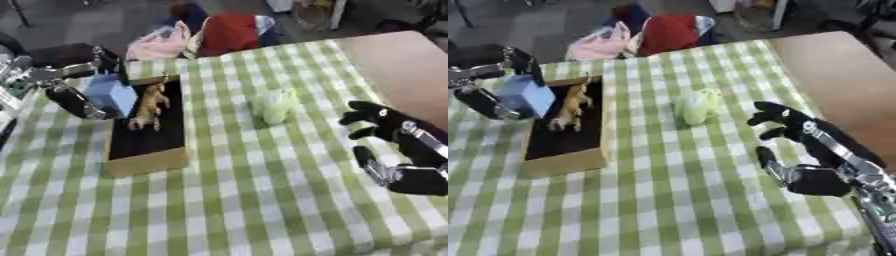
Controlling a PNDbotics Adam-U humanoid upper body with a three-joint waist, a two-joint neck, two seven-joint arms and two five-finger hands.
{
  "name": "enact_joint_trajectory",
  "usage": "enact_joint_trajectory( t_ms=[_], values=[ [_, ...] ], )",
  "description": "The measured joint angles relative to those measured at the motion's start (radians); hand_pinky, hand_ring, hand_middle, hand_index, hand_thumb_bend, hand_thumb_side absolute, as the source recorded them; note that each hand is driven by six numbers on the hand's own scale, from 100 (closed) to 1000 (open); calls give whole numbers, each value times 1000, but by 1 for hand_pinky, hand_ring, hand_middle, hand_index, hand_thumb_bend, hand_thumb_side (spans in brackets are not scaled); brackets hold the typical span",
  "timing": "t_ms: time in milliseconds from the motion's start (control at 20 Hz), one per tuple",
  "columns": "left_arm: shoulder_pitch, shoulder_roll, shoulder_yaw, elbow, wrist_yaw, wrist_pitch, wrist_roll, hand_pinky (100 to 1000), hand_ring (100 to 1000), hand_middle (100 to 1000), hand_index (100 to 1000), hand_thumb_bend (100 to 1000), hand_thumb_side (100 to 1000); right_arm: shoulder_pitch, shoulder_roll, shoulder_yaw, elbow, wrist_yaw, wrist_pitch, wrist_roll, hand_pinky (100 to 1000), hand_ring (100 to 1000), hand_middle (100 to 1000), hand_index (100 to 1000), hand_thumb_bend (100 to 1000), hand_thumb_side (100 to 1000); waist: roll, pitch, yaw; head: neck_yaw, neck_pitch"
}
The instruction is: Pick up objects on the table and place them in the box.
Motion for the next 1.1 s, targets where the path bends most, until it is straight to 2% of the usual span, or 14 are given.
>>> enact_joint_trajectory(
  t_ms=[300,600,750,950,1000,1050,1100],
  values=[
    [30,0,-43,-48,62,1,-86,652,605,588,732,208,167,0,0,0,0,0,0,1,779,959,786,1000,100,268,0,0,0,0,0],
    [61,1,-58,-79,69,26,-116,676,638,628,764,251,246,-1,1,0,0,-1,0,1,780,959,786,1000,100,267,-5,0,0,0,0],
    [77,6,-58,-93,71,38,-129,702,680,686,798,321,341,-1,3,0,0,-4,-1,2,780,959,786,1000,100,268,-6,0,4,0,0],
    [101,27,-54,-122,68,53,-144,719,709,722,808,359,355,0,3,0,0,-5,-1,2,780,959,785,1000,100,269,-8,-1,10,-1,0],
    [108,32,-50,-131,65,53,-144,731,726,742,816,391,405,0,3,0,0,-5,-1,2,780,959,785,1000,100,268,-9,-3,12,-2,0],
    [116,37,-48,-137,61,53,-144,731,726,742,816,391,405,0,3,0,0,-5,-1,2,780,959,785,1000,100,268,-9,-4,14,-2,0],
    [123,42,-44,-143,58,53,-144,742,742,759,828,424,461,0,3,0,0,-5,-1,2,780,959,785,1000,100,270,-9,-5,15,-2,1]
  ],
)
